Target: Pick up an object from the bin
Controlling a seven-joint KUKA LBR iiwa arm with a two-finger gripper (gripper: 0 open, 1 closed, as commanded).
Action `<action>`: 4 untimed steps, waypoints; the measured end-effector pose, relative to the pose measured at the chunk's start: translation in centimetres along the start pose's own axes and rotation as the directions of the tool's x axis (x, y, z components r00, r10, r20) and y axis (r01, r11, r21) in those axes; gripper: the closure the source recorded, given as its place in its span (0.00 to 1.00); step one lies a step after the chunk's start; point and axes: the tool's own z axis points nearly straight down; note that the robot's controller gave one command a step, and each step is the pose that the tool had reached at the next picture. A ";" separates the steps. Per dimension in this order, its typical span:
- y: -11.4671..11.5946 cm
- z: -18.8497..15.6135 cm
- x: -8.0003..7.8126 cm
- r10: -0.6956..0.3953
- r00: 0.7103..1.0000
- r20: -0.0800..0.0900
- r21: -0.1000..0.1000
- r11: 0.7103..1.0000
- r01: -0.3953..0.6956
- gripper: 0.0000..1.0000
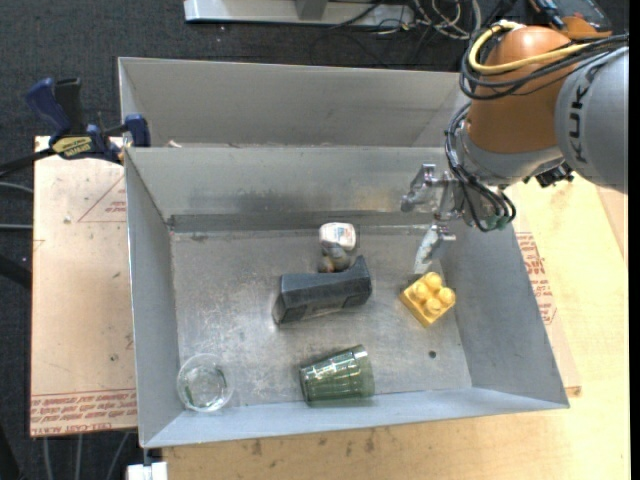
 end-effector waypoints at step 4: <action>-2.1 9.9 5.3 -0.358 0.934 -0.005 -0.005 0.934 0.358 0.00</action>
Offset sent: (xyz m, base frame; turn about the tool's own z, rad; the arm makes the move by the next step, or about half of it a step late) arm -0.0544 -0.0115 -0.1026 -0.3472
